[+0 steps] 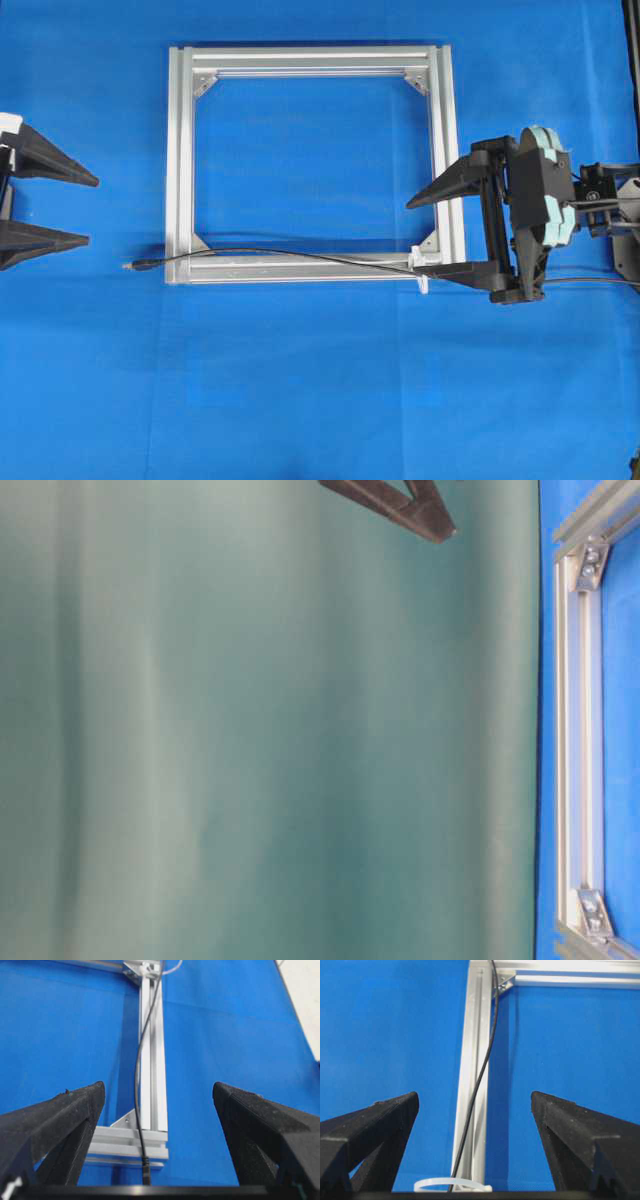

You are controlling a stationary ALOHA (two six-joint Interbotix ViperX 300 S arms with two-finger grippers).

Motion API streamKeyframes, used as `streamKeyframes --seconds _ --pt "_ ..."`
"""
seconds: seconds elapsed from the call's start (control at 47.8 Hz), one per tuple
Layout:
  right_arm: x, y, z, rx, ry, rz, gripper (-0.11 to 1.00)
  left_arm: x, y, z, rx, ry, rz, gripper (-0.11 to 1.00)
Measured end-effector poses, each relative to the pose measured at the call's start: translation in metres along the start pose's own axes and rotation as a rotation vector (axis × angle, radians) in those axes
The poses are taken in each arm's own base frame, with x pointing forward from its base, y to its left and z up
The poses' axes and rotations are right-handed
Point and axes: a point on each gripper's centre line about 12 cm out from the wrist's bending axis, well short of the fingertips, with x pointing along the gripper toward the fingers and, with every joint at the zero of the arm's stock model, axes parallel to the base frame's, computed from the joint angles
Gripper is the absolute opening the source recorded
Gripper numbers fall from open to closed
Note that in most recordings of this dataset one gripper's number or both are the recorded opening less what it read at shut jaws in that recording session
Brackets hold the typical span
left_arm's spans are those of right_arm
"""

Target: Insert the wire through the string loop located on the right side.

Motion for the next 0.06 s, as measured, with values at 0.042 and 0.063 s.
streamKeyframes --seconds 0.042,0.063 --pt "0.0000 0.0000 0.0000 0.000 0.000 0.000 0.90 -0.0002 -0.0001 0.0002 0.002 -0.001 0.000 0.84" --pt "0.0000 0.0000 0.0000 0.000 0.000 0.000 0.90 -0.0002 -0.0002 0.0008 0.002 -0.003 -0.001 0.84"
